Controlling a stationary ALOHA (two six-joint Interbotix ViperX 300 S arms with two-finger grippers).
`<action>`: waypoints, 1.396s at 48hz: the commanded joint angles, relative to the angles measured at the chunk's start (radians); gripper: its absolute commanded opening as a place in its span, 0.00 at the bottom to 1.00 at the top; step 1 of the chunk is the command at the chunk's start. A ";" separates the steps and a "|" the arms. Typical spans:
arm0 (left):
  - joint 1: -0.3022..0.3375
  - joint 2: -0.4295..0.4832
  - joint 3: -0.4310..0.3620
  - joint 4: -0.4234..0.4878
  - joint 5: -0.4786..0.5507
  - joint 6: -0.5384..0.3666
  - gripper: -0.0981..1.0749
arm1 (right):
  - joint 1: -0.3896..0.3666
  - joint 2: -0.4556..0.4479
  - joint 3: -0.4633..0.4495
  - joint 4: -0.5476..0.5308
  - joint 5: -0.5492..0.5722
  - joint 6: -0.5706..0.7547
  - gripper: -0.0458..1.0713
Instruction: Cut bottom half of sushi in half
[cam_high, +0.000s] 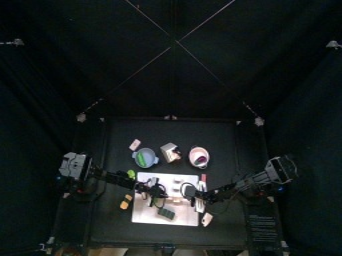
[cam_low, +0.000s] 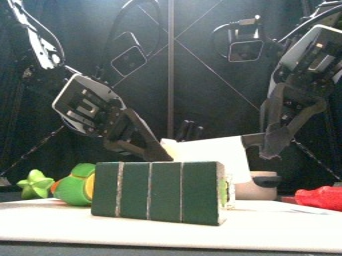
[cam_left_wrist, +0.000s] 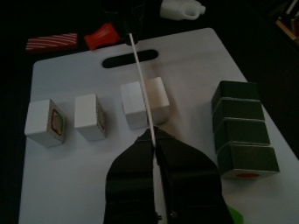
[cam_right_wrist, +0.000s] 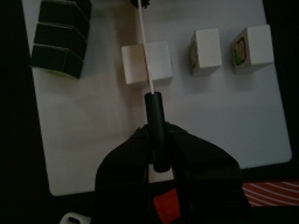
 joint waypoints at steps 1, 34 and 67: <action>-0.014 0.011 -0.034 -0.011 -0.014 -0.002 0.33 | -0.015 0.003 -0.018 0.009 -0.008 0.003 0.38; -0.069 0.040 -0.043 -0.032 -0.008 -0.008 0.33 | 0.000 0.069 -0.037 0.061 -0.032 0.005 0.37; -0.074 -0.052 -0.041 -0.055 -0.008 -0.002 0.33 | 0.006 -0.028 -0.074 0.023 0.044 -0.006 0.37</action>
